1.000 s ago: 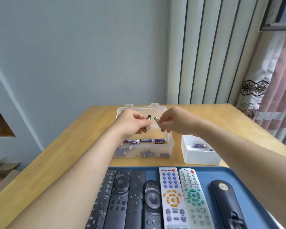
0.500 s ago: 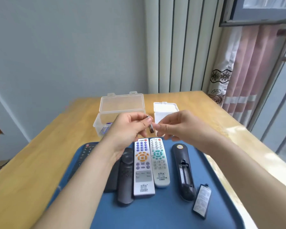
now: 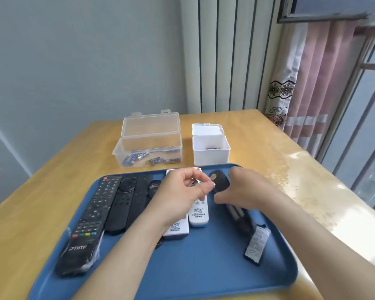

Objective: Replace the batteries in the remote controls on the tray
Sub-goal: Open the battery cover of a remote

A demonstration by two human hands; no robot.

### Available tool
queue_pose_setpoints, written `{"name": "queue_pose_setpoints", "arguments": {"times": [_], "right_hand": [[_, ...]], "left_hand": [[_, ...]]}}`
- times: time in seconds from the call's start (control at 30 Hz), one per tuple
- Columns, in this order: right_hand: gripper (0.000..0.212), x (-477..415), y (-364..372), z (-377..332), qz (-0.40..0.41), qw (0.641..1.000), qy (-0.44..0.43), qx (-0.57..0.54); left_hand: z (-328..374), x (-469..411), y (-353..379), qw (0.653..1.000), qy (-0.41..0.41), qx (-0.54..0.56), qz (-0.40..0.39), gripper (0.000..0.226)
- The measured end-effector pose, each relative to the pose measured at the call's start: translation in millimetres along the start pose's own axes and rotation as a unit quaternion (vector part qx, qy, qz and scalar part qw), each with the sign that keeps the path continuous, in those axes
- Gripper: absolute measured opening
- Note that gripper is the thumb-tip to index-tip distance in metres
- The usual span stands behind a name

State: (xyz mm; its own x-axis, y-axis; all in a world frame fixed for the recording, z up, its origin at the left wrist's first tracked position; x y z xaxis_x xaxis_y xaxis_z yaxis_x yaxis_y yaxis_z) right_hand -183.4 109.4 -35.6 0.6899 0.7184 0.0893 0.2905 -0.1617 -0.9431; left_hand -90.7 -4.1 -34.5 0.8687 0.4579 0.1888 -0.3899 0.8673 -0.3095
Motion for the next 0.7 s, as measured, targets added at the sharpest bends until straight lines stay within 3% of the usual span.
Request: {"name": "queue_pose_setpoints", "arguments": {"times": [0.1, 0.17, 0.23, 0.3, 0.37, 0.57, 0.7], "right_hand": [[0.029, -1.4, -11.0, 11.1, 0.113, 0.983, -0.006, -0.147], [0.021, 0.5, -13.5, 16.0, 0.164, 0.901, -0.024, -0.401], [0.033, 6.7, -10.4, 11.7, 0.135, 0.793, -0.046, -0.592], [0.036, 15.6, -8.4, 0.5, 0.086, 0.734, -0.066, -0.670], [0.035, 23.3, -7.2, -7.7, 0.059, 0.701, -0.080, -0.706], [0.029, 27.9, -12.7, -16.6, 0.085, 0.684, -0.097, -0.717], [0.024, 28.6, -13.0, -14.9, 0.104, 0.705, -0.099, -0.694]], "left_hand": [[-0.3, 1.4, -4.5, 1.000, 0.002, 0.021, 0.011, 0.012], [1.7, 5.3, -3.1, 0.998, 0.004, 0.056, -0.004, 0.021], [4.6, 9.3, -0.9, 0.996, 0.012, 0.090, -0.013, 0.018], [8.0, 11.6, -1.9, 0.991, 0.024, 0.129, -0.010, 0.011], [11.5, 12.8, -4.0, 0.988, 0.038, 0.150, 0.004, 0.008], [26.2, 26.3, -12.1, 0.983, 0.102, 0.135, 0.066, 0.007], [28.2, 29.0, -14.1, 0.977, 0.152, -0.043, 0.143, 0.013]]}}
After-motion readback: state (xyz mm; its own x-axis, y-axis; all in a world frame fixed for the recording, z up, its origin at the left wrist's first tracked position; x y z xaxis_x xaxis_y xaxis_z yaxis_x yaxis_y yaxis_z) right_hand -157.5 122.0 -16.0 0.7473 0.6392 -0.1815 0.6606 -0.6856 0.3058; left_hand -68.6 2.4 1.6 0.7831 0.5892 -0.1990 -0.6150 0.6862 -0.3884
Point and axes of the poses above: each hand's wrist, its own x-axis away from the middle knuckle, its own y-axis out of the palm, z = x × y, the point moved 8 cm from there along -x, towards the middle knuckle, and after that the axes turned 13 degrees about -y, right-handed, at the moved point
